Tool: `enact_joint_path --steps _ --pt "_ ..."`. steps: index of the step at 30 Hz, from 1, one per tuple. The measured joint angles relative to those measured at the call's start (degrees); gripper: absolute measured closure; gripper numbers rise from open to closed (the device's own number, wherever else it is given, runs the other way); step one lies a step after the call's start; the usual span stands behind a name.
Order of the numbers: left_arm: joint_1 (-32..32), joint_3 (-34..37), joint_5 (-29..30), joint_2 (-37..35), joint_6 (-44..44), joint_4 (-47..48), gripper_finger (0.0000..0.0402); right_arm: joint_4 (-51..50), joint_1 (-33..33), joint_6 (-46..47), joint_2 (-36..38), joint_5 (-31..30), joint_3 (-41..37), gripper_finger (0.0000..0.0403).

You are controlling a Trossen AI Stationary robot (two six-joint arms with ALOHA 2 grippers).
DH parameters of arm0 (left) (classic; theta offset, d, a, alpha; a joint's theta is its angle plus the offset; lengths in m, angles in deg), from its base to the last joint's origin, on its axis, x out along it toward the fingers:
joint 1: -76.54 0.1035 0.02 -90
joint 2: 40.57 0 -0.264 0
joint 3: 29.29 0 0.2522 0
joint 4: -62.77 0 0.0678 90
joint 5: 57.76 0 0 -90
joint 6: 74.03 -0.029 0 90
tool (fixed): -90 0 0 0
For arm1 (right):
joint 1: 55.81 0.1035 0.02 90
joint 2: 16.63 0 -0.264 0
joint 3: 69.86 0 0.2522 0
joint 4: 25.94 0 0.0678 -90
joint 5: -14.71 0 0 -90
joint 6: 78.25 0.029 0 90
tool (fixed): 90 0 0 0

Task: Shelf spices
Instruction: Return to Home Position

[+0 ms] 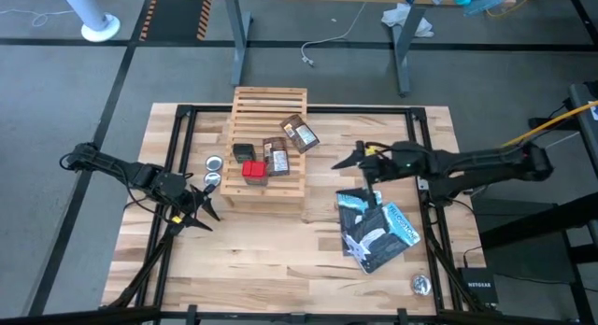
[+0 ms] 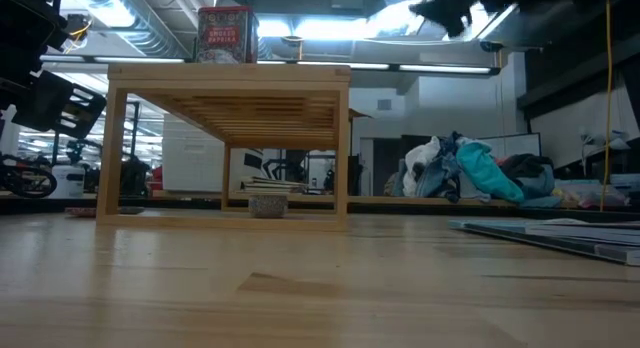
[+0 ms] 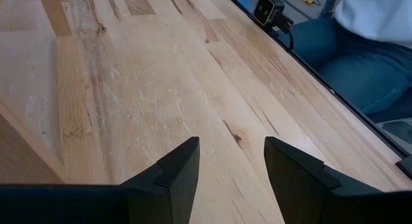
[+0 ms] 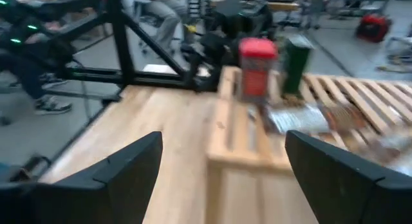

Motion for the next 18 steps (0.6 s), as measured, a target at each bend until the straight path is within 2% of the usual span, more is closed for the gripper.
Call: enact_joint_path --steps 7,12,18 --pt "0.0 0.0 0.0 0.0 0.0 0.0 0.0233 8.7 -8.3 0.4 13.3 -0.2 -16.3 0.0068" --pt "0.0 0.0 0.0 0.0 0.0 0.0 0.0233 9.7 -13.6 0.5 23.0 3.1 -24.7 0.0068" --pt "0.0 0.0 0.0 0.0 0.0 0.0 0.0233 9.0 -15.0 1.5 33.4 7.8 -32.2 0.0068"
